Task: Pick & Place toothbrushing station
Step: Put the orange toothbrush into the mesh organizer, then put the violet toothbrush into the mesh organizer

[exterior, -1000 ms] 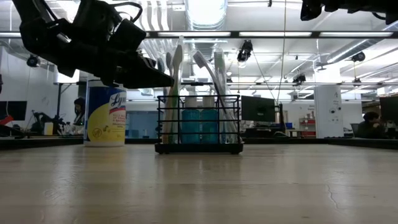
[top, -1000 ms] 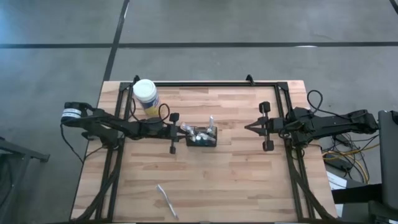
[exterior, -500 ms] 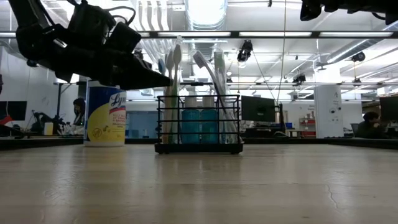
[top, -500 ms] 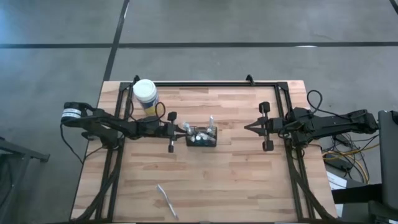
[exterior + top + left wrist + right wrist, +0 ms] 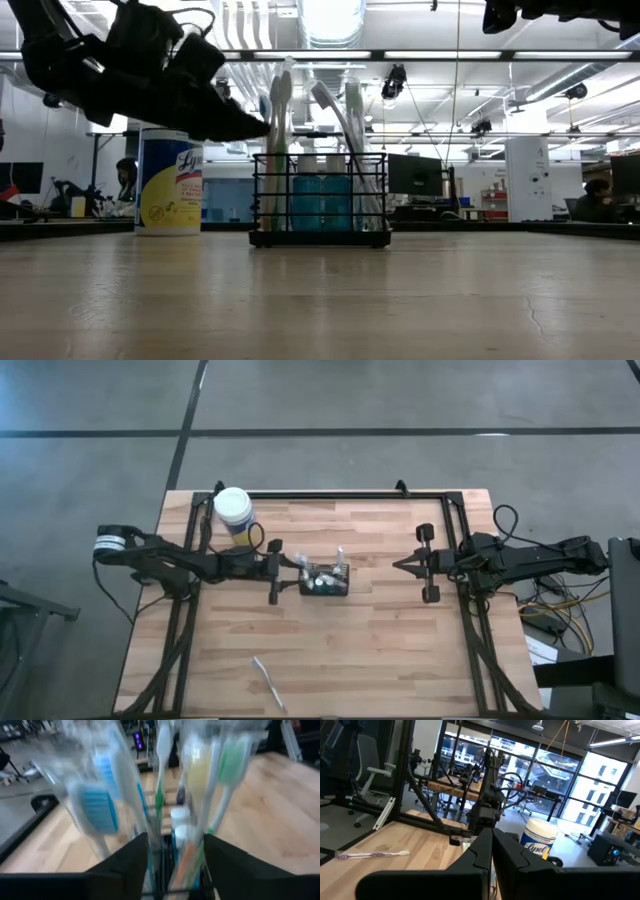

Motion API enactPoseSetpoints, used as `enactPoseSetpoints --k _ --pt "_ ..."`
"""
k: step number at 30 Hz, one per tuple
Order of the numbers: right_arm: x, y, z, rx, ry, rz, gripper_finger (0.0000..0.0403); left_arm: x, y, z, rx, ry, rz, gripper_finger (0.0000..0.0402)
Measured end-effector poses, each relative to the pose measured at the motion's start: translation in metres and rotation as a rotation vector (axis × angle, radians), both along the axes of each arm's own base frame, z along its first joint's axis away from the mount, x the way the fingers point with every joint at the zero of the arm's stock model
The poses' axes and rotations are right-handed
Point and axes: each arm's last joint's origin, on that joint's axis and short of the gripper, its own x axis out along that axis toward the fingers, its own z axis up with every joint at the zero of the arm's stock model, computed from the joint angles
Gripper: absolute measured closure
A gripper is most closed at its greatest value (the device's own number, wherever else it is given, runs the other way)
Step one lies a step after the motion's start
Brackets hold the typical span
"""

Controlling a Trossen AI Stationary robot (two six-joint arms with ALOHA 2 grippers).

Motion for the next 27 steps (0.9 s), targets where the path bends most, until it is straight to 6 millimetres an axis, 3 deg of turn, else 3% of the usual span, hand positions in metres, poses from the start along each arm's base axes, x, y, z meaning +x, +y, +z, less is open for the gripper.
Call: enactPoseSetpoints --k 8,17,21,27 --pt "0.0 0.0 0.0 0.019 0.003 0.001 0.0394 -0.015 -0.002 0.03 -0.002 -0.085 -0.002 0.0144" --pt "0.002 0.0 -0.003 0.023 0.027 0.002 0.0394 -0.059 -0.009 0.074 -0.058 -0.012 -0.012 0.0151" --pt "0.004 0.0 -0.006 0.022 0.047 0.001 0.0394 -0.079 -0.017 0.091 -0.058 0.085 -0.052 0.0201" --pt "0.006 0.0 -0.008 0.029 0.061 0.001 0.0394 -0.091 -0.037 0.112 -0.07 0.14 -0.177 0.0371"
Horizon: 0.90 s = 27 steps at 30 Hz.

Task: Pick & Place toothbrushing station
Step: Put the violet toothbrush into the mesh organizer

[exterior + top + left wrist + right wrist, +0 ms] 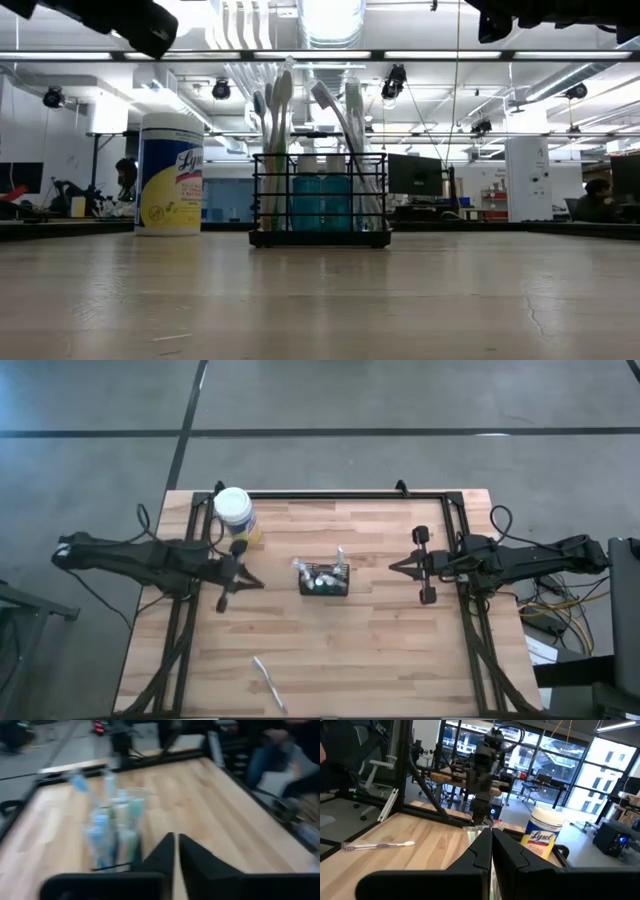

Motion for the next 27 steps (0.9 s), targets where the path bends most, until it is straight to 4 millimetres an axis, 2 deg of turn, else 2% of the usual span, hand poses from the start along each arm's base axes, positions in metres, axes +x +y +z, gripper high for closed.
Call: enactPoseSetpoints --k 2,7,12,17,20,27 --pt "0.001 0.0 -0.001 0.004 0.004 0.0 0.0394 0.001 -0.009 0.001 0.004 0.031 -0.055 0.0388" --pt "0.001 0.0 -0.001 0.026 0.006 -0.002 0.0394 0.007 -0.032 -0.007 -0.056 0.149 -0.164 0.039" --pt "0.001 0.0 0.001 0.052 -0.015 0.0 0.0394 0.016 -0.063 -0.034 -0.202 0.379 -0.191 0.038" --pt "0.001 0.0 0.003 0.064 -0.027 0.001 0.0394 0.021 -0.111 -0.056 -0.247 0.555 -0.253 0.0333" --pt "0.001 0.0 0.003 0.085 -0.027 0.002 0.0394 0.026 -0.136 -0.064 -0.197 0.614 -0.253 0.0296" --pt "0.001 0.0 0.003 0.121 -0.022 0.005 0.0394 0.055 -0.17 -0.064 -0.03 0.698 -0.214 0.0204"
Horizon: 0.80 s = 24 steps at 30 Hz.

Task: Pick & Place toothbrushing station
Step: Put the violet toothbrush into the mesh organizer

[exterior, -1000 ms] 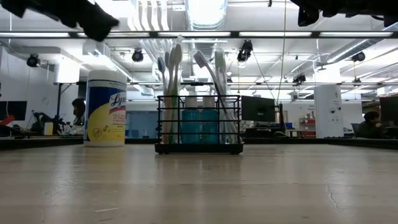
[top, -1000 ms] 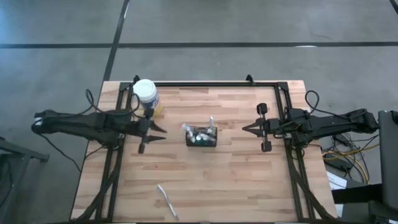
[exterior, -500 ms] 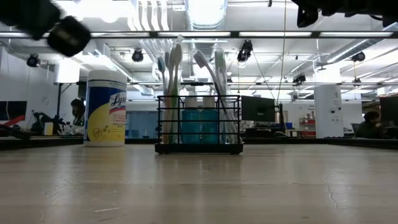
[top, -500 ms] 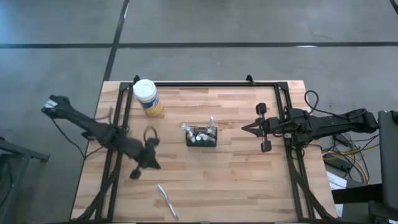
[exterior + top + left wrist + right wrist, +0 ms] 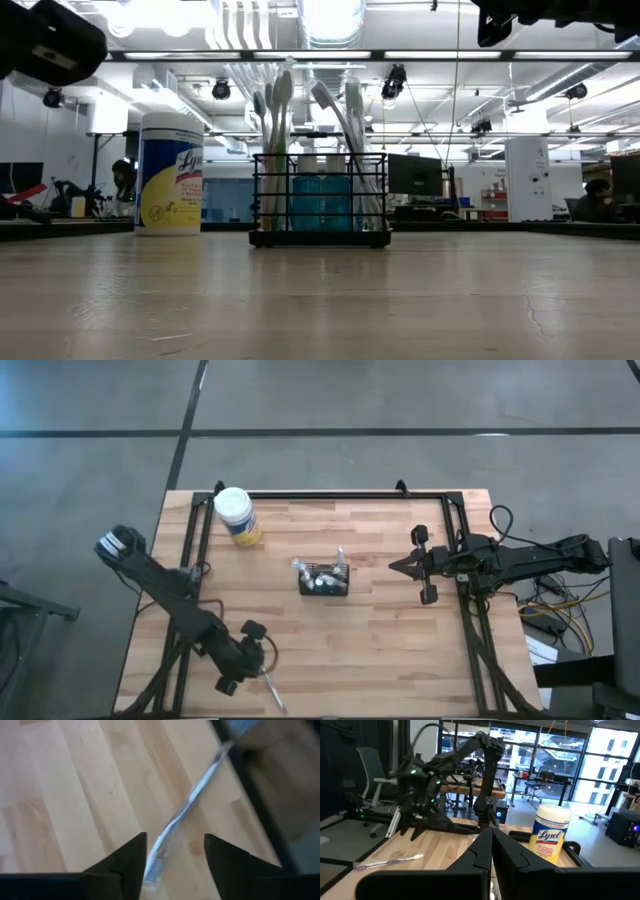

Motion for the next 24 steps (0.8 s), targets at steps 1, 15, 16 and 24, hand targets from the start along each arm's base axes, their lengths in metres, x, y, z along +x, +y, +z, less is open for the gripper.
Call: enactPoseSetpoints --k 1,15,16,24 --pt "0.0 0.0 0.0 0.004 0.0 0.001 0.0394 0.004 -0.003 -0.001 0.039 0.016 -0.021 0.0193" --pt "0.0 0.0 0.0 0.004 0.0 0.002 0.0394 0.025 -0.023 -0.036 0.213 0.113 -0.184 0.0187" --pt "0.0 0.0 0.0 0.004 0.0 0.003 0.0394 0.026 -0.024 -0.037 0.207 0.11 -0.192 0.0188" --pt "0.0 0.0 0.0 0.009 0.0 0.003 0.0394 0.039 -0.027 -0.055 0.194 0.108 -0.231 0.0199"
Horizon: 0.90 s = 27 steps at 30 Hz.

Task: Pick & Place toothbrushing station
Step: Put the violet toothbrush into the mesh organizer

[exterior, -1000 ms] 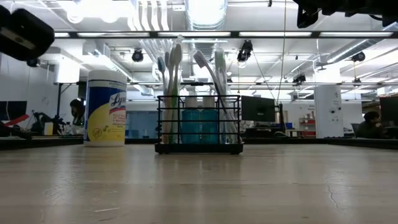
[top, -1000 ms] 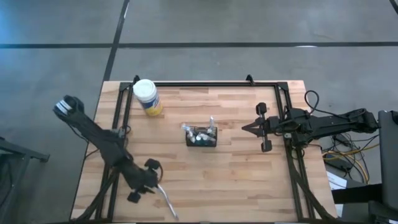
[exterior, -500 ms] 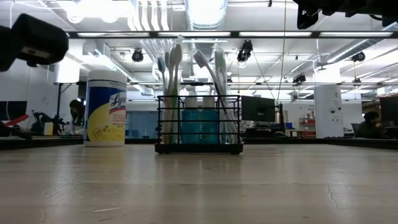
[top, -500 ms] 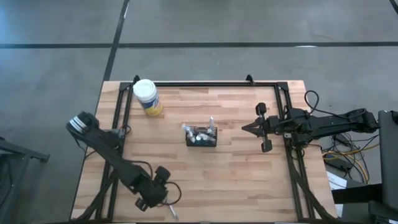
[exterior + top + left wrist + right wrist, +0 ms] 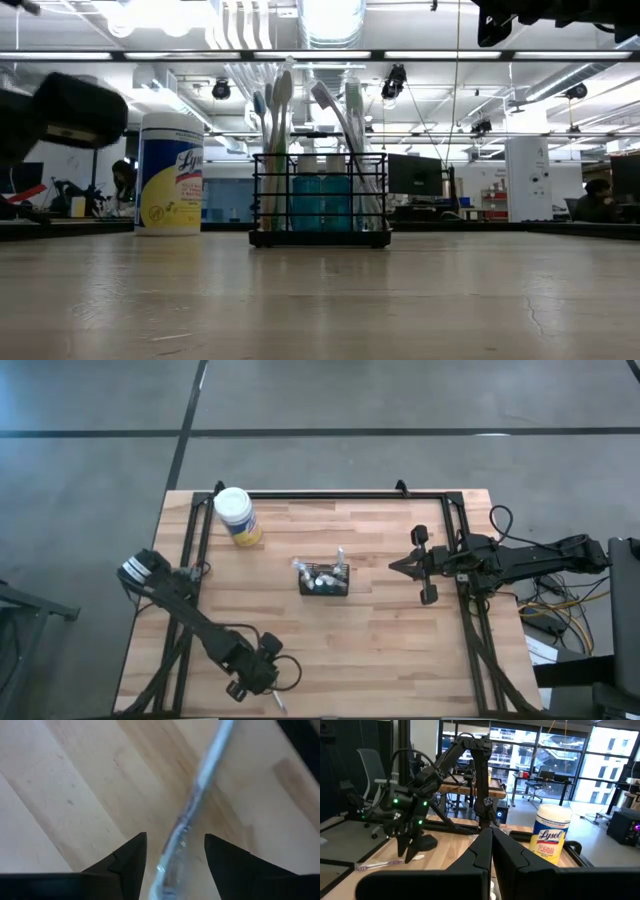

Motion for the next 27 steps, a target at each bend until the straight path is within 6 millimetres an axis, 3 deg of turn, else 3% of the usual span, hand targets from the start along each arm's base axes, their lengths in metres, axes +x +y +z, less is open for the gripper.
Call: enactPoseSetpoints --k 7,10,15,20,23,27 --pt "0.0 0.0 0.0 0.002 -0.001 0.0 0.0394 0.012 0.009 -0.017 -0.039 0.056 0.014 0.0245" --pt "0.0 0.0 0.0 0.002 -0.001 0.0 0.0394 0.014 0.013 -0.023 -0.074 0.072 0.016 0.0292" --pt "0.0 0.0 0.0 0.011 0.0 0.001 0.0394 0.012 0.023 -0.011 -0.103 0.033 0.041 0.0385" --pt "0.0 0.0 0.0 0.022 0.001 0.002 0.0394 0.005 0.035 0.033 -0.09 -0.081 0.072 0.0381" --pt "0.0 0.0 0.0 0.032 0.002 0.002 0.0394 -0.004 0.046 0.06 0.022 -0.102 0.102 0.0389" --pt "0.0 0.0 0.001 0.036 -0.003 0.003 0.0394 -0.009 0.061 0.113 0.181 -0.218 0.15 0.0392"
